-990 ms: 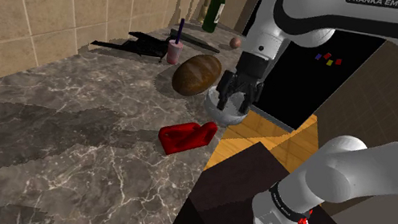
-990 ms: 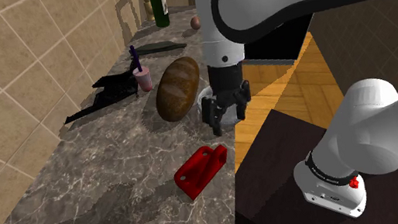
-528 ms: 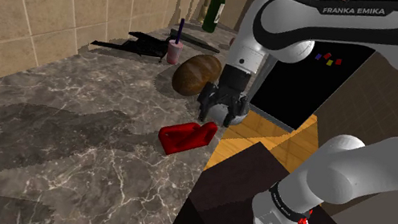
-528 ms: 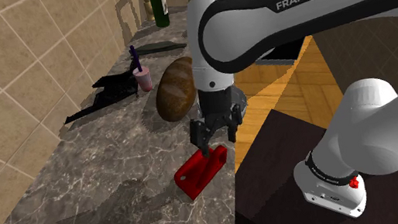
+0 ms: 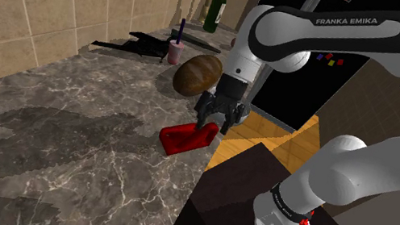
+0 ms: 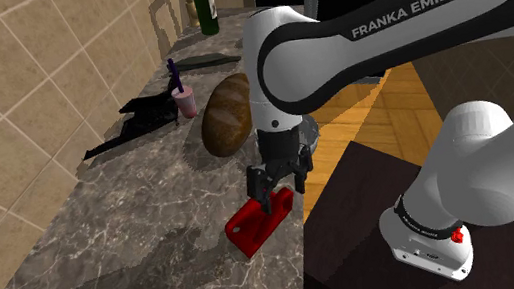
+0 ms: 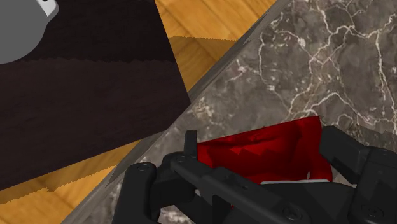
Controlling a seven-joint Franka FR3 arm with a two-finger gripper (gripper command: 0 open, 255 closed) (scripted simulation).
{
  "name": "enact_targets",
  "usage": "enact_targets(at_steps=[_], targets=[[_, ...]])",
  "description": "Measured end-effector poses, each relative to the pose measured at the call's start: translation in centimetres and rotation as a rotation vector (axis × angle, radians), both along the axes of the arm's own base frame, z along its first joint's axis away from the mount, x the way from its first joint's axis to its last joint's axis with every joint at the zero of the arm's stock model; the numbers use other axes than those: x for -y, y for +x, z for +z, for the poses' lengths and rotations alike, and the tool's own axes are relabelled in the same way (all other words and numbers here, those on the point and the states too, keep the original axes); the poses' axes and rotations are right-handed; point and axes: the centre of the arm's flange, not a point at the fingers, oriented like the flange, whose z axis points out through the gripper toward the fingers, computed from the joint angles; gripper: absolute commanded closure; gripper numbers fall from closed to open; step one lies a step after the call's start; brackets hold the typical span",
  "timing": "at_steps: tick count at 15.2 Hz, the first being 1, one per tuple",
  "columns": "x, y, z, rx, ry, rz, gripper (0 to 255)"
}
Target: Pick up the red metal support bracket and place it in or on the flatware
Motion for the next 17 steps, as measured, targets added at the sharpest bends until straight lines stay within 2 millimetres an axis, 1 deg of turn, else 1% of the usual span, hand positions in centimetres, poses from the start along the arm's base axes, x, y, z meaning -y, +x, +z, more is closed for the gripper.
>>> enact_targets(at_steps=[2,3,13,15,17], targets=[[0.0,0.0,0.0,0.000,0.000,0.000,0],[0.0,0.0,0.0,0.000,0.000,0.000,255],[0.0,0.1,0.2,0.005,0.002,-0.002,255],[0.0,0.0,0.7,0.001,0.001,-0.001,255],[0.0,0.0,1.6,0.000,0.000,0.000,255]])
